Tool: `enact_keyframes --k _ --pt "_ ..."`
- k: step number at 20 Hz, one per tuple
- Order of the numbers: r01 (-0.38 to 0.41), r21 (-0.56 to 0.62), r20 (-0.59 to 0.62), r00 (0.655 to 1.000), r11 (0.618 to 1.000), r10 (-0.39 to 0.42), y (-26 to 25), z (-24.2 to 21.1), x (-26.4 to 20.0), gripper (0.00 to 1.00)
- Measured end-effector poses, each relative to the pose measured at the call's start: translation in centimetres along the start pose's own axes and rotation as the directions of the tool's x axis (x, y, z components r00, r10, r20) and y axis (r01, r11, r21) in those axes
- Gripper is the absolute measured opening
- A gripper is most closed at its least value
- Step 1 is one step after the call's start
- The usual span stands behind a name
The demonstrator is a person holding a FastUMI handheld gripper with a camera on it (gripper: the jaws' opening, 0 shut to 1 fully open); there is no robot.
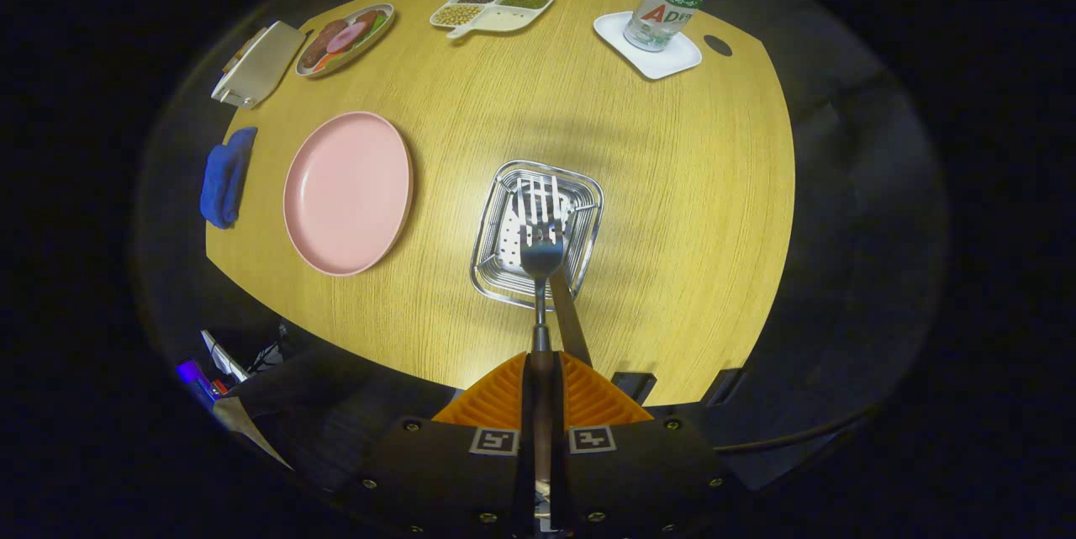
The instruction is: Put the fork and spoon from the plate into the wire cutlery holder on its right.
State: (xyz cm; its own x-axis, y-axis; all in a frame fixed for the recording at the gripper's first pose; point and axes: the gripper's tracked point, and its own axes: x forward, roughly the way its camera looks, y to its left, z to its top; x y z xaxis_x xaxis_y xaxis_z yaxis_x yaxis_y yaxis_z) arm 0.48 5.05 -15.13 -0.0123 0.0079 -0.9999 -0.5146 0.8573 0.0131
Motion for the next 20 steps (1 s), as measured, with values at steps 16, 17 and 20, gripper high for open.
enact_keyframes --k 16,17,20 --pt "0.008 -0.109 -0.396 0.917 0.994 -0.051 -0.1 2.7 0.6 0.07" --pt "0.009 -0.116 -0.411 0.91 0.993 -0.056 0.0 2.8 0.8 0.07" --pt "0.012 -0.138 -0.449 0.89 0.99 -0.073 0.0 3.2 0.8 0.07"
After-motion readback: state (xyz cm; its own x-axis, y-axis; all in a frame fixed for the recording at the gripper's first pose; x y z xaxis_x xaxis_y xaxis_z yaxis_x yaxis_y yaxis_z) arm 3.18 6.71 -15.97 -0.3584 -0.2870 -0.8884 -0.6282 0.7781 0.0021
